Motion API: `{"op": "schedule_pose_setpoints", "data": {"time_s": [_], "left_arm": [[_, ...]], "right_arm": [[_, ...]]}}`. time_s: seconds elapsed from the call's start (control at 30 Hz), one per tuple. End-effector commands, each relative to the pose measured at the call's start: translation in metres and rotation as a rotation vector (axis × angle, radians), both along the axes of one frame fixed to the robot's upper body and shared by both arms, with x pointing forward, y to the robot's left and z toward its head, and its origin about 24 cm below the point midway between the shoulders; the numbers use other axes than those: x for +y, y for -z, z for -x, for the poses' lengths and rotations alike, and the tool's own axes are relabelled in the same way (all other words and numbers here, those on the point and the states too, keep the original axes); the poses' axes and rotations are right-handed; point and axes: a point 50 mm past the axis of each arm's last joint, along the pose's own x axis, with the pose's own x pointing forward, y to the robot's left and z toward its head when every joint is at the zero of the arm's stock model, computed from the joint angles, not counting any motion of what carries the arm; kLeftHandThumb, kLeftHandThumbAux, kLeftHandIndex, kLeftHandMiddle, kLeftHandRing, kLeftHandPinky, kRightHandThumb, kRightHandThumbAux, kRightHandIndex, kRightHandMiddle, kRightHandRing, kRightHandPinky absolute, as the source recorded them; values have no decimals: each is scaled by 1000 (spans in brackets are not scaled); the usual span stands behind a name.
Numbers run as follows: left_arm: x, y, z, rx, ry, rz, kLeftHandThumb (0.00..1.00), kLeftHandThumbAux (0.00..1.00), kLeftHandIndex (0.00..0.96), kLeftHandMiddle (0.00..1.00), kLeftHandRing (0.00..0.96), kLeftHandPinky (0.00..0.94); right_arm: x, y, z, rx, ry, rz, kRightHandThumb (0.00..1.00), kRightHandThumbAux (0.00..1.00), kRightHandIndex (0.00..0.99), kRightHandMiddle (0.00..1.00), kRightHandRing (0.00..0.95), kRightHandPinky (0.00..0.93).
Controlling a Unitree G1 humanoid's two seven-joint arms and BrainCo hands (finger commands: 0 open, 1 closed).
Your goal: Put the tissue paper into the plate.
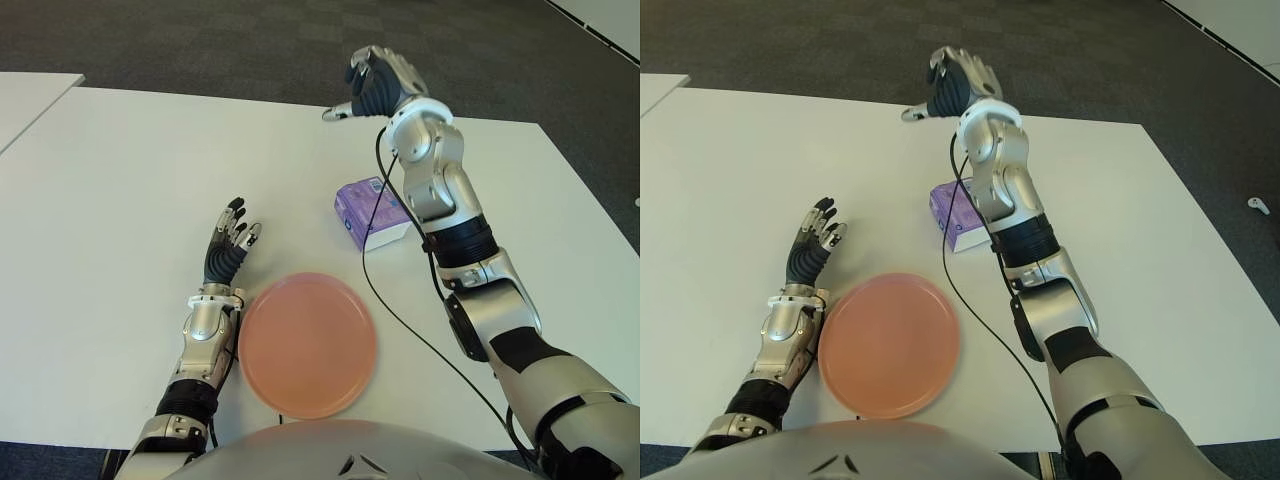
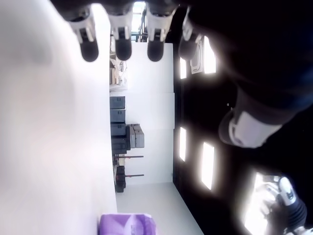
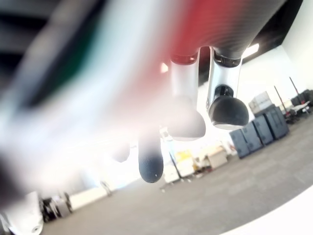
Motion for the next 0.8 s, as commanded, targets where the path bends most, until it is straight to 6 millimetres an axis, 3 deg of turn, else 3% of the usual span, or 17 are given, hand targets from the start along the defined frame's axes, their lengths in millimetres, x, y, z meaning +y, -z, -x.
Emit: {"op": "schedule_pose_setpoints", "data": {"time_s": [0.03,0.13,0.47,0.7,0.8], "left_arm": [[9,44,33,220,-32,-14,0,577,0,0,0,0],[8,43,32,210,-35,-14,0,577,0,0,0,0],[6,42,31,201,-28,-11,0,594,0,0,0,0],[6,43,31,204,-27,-13,0,597,0,0,0,0],[6,42,31,204,-31,-17,0,593,0,0,0,0]], "right_arm": [[-1,-17,-5,-41,-14,-24,857,676,402,541,857,853],[2,-26,-3,-80,-23,-23,857,675,404,540,858,851],[7,-27,7,-53,-24,-109,859,675,406,539,856,834],[5,-24,16,34,-10,-208,858,676,402,533,846,827],[-3,-11,14,43,-10,-124,858,676,401,532,848,835]]}}
